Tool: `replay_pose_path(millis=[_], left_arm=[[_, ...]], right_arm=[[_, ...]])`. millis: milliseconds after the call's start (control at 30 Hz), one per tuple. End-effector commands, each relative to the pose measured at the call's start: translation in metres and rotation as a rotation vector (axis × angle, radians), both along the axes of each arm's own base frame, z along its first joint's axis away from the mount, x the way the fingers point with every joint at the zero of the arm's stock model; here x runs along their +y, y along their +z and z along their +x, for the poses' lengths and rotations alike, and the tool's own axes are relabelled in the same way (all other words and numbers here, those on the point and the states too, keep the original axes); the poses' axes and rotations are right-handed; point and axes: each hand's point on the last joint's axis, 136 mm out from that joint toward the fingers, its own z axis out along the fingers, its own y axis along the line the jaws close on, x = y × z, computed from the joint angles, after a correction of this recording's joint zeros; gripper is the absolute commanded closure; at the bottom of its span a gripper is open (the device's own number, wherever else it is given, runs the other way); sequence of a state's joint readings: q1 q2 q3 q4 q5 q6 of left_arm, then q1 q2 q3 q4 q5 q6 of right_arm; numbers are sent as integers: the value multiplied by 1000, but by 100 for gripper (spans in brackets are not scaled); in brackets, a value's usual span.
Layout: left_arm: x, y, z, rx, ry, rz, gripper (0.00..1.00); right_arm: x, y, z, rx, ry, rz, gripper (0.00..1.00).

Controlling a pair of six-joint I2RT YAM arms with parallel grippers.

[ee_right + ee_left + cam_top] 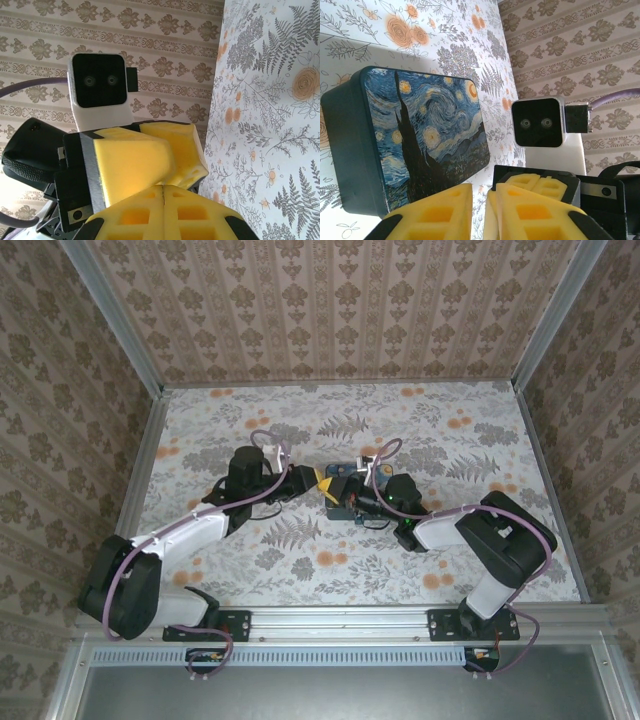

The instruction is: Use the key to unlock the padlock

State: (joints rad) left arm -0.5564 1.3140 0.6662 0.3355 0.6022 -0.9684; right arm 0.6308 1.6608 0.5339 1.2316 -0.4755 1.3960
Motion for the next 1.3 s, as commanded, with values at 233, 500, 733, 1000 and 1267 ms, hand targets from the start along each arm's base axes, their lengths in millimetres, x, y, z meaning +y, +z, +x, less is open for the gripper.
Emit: replay_pose_path(millis=[233,500,733,1000,1267], left_arm=[[-6,3,-2,-20,-11,-10,99],[-2,0,6,-3,65,-15,100],[5,11,14,-23,149,-45,100],[13,26,19,-61,238,-80,100],[16,35,22,-62,290,-118,100]], right_arm=[[-3,5,5,-16,-23,34,100],[-21,5,9,-18,-84,36,70],[-45,13,16,-48,-179,32,56],[-38,28,26,-106,-195,55,56],[-20,43,26,-156,-174,69,56]])
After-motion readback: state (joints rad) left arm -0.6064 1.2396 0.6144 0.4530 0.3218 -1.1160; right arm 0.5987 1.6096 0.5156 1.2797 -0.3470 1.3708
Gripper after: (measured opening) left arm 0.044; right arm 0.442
